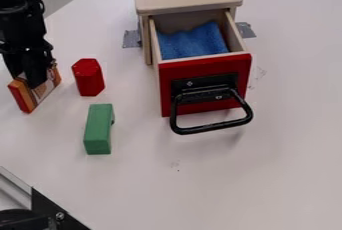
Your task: Put the pack of biscuit in the drawer
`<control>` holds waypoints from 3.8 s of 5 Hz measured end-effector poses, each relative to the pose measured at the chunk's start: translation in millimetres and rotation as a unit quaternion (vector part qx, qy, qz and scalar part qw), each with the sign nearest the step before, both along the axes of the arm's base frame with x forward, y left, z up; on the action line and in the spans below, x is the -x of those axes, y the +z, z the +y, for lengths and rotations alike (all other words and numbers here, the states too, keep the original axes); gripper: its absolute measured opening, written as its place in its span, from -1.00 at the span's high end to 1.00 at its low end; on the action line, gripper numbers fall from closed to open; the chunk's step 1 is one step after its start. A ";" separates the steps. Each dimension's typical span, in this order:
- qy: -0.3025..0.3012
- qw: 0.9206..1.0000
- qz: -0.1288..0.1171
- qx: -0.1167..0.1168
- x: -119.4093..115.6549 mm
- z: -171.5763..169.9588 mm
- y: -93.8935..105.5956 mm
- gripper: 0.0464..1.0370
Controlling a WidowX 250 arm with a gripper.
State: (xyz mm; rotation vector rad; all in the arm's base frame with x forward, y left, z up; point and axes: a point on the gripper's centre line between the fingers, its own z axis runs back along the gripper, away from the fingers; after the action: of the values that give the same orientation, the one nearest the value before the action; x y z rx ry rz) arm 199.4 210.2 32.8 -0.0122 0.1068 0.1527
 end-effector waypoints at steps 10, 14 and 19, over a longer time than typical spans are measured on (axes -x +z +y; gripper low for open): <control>-0.090 0.996 0.020 -0.020 -102.5 -131.8 95.6 0.41; -0.136 0.991 0.009 0.002 -133.6 -175.5 117.2 0.41; -0.099 0.994 -0.033 0.030 -172.3 -182.0 61.2 0.41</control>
State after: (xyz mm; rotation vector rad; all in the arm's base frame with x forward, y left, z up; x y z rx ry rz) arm 371.7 28.3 94.0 -0.0660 0.0453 -0.0501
